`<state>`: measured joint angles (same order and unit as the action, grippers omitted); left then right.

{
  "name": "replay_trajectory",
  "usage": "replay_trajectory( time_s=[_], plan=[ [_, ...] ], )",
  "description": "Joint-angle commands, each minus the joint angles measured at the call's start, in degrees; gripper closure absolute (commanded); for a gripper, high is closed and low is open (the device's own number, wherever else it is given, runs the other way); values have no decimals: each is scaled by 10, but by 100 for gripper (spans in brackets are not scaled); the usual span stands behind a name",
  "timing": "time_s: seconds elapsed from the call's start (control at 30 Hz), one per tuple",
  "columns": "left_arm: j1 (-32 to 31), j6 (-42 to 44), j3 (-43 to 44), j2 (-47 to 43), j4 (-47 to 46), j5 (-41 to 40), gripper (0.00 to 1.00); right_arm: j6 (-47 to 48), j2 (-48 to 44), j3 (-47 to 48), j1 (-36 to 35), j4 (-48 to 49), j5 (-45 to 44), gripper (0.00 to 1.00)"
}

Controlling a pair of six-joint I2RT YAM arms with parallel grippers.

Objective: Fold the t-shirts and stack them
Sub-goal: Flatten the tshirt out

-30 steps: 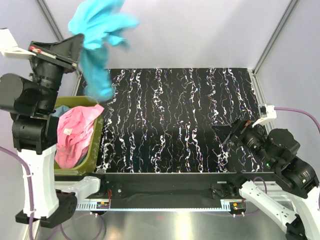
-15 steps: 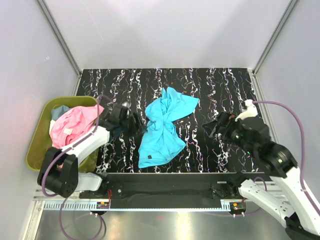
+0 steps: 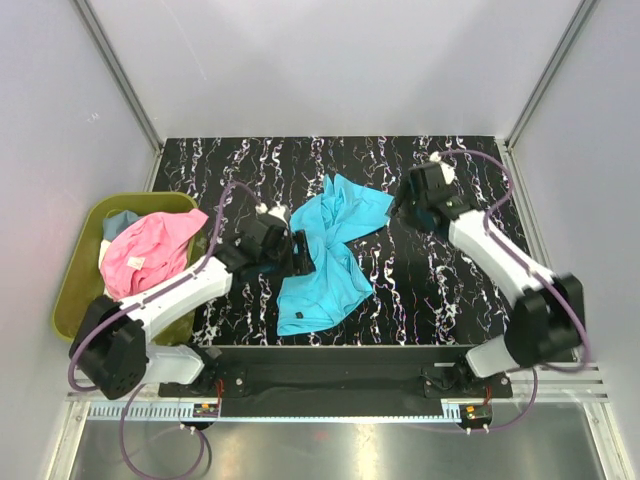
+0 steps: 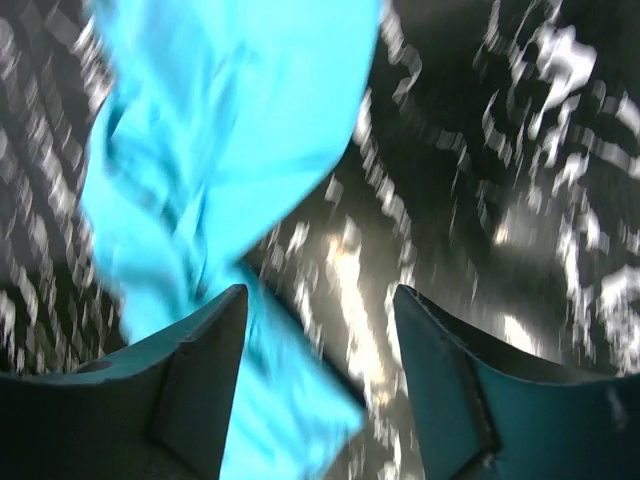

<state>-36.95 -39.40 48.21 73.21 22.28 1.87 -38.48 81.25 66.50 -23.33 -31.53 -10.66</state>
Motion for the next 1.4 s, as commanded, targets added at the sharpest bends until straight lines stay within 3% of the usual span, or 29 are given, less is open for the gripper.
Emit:
replay_trajectory(
  time_s=[0.0,0.1,0.2,0.37,0.5,0.6,0.63,0.7,0.73,0.77,0.83,1.03,1.1,1.13,1.2,1.3,1.37],
  plan=[
    [-15,-4,-33,17,2,-17,23,26,71,48,60,106,56,34],
    [-15,-14,-56,19,26,-51,24,70,210,135,65,97,72,40],
    [-15,-25,-77,3,51,-70,25,78,292,195,65,58,57,42],
    [-15,-42,-115,-2,31,-69,25,66,372,251,75,69,25,42],
    [-15,-53,-135,31,-3,-32,32,68,447,312,77,47,-9,44],
    [-15,-56,-133,48,-15,-27,44,62,469,322,79,42,-30,43],
    [-15,-51,-130,54,-15,-29,62,61,472,321,82,46,-37,43],
    [-15,-42,-107,61,-7,-36,79,62,479,315,84,54,-59,46],
    [-13,-28,-93,71,0,-55,99,61,480,314,90,53,-67,57],
    [-11,-23,-75,80,23,-70,100,60,482,316,95,50,-74,65],
    [6,-7,-28,111,44,-98,100,49,484,318,108,24,-89,100],
    [119,66,243,245,108,-121,100,46,328,192,129,32,-174,100],
    [137,71,341,271,164,-146,64,28,245,134,130,20,-166,100],
    [138,77,357,275,177,-181,46,20,217,111,130,21,-152,100],
    [134,89,364,258,186,-195,31,-14,142,33,129,27,-107,100],
    [106,126,293,187,143,-179,31,-47,75,-61,129,58,-42,100],
    [53,156,244,132,98,-154,36,-56,39,-113,129,84,-1,100]
  ],
)
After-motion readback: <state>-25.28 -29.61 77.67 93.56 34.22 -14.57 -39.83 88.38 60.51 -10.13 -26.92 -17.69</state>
